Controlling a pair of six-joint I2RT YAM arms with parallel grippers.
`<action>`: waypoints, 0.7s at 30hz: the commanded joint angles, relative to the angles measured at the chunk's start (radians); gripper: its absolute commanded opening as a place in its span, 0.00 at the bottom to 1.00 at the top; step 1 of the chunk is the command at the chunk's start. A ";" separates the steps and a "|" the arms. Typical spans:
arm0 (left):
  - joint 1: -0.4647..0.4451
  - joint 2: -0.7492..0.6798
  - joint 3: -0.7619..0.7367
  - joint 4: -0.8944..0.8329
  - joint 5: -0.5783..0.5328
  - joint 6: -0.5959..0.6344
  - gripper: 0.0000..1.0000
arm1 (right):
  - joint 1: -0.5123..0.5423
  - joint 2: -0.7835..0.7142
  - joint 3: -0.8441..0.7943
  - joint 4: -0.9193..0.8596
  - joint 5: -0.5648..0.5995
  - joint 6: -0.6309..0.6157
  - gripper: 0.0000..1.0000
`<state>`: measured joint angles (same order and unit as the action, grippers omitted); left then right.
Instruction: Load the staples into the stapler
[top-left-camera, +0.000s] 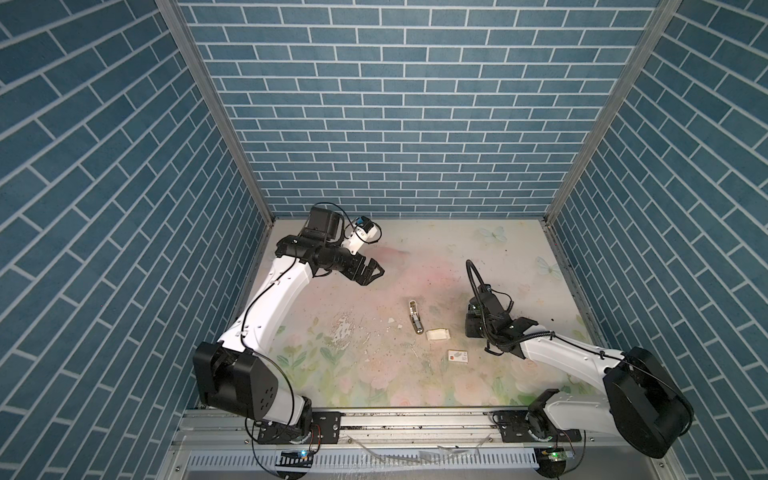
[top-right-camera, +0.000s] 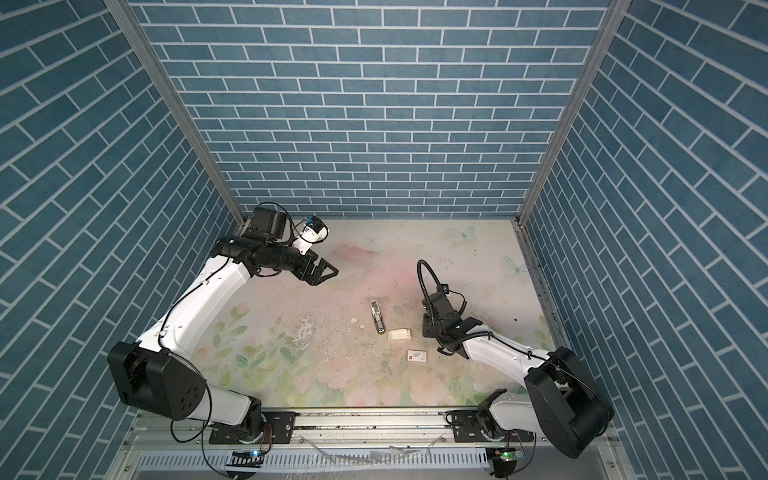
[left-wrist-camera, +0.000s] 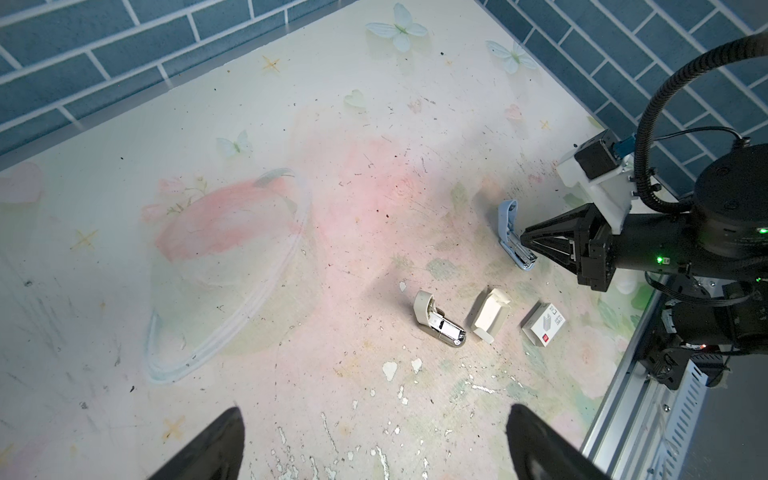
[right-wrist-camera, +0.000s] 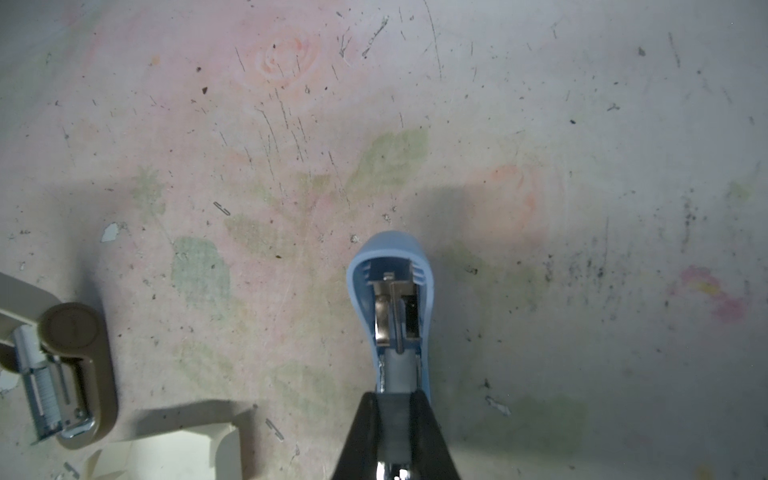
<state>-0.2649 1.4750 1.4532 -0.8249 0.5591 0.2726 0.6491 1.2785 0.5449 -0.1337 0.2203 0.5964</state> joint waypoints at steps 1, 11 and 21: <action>0.005 0.000 -0.008 -0.005 0.004 -0.007 0.99 | -0.004 0.011 -0.016 0.015 -0.004 -0.014 0.08; 0.004 0.000 -0.012 -0.002 0.004 -0.011 1.00 | -0.006 0.021 -0.023 0.031 -0.012 -0.012 0.07; 0.006 0.001 -0.012 -0.001 0.005 -0.013 1.00 | -0.007 0.028 -0.026 0.027 -0.009 -0.010 0.08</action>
<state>-0.2649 1.4750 1.4521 -0.8246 0.5591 0.2638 0.6476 1.2942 0.5354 -0.1116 0.2123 0.5964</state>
